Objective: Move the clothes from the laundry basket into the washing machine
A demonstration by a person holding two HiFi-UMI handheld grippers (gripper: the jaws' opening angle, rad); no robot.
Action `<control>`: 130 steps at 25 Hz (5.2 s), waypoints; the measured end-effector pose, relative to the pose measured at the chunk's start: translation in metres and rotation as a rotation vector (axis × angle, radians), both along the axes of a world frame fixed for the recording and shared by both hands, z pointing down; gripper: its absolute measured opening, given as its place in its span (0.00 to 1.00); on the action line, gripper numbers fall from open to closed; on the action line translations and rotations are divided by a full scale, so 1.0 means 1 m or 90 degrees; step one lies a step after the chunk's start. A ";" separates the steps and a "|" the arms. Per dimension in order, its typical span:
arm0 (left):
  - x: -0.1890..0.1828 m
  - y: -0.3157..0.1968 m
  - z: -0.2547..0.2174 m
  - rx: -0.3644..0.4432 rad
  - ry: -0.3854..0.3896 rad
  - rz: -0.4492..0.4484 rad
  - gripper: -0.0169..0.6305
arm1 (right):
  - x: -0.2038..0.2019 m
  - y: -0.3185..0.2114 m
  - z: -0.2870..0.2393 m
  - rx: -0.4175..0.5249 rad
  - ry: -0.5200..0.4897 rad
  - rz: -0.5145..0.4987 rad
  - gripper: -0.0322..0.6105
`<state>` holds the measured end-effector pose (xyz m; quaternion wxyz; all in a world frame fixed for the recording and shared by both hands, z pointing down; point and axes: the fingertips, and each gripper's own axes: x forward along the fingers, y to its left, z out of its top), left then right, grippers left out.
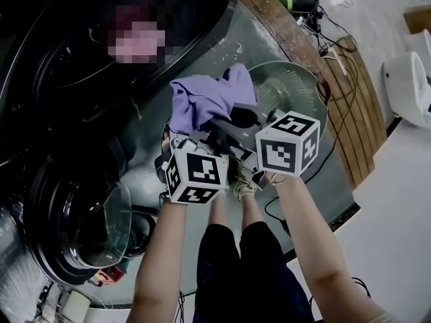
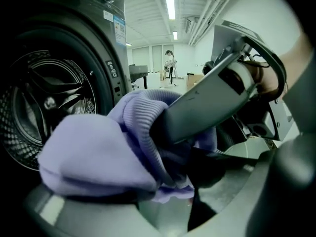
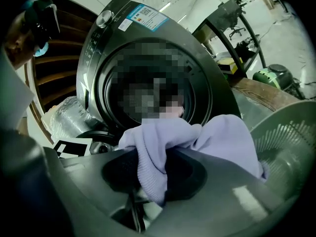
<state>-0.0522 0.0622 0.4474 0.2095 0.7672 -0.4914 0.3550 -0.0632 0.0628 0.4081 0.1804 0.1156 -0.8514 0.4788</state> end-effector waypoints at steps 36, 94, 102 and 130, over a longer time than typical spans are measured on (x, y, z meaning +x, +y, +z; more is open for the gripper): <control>-0.243 -0.100 -0.016 0.178 0.038 -0.480 0.26 | -0.027 -0.024 0.037 0.037 0.006 0.087 0.30; -0.209 -0.094 0.002 0.213 0.053 -0.586 0.07 | 0.007 0.001 0.060 0.006 0.027 0.096 0.17; -0.274 -0.123 -0.065 0.338 -0.010 -0.617 0.06 | -0.001 -0.005 0.048 0.013 0.007 0.096 0.09; -0.188 -0.041 0.094 0.021 0.113 -0.651 0.58 | 0.003 -0.027 0.061 0.021 0.040 0.160 0.09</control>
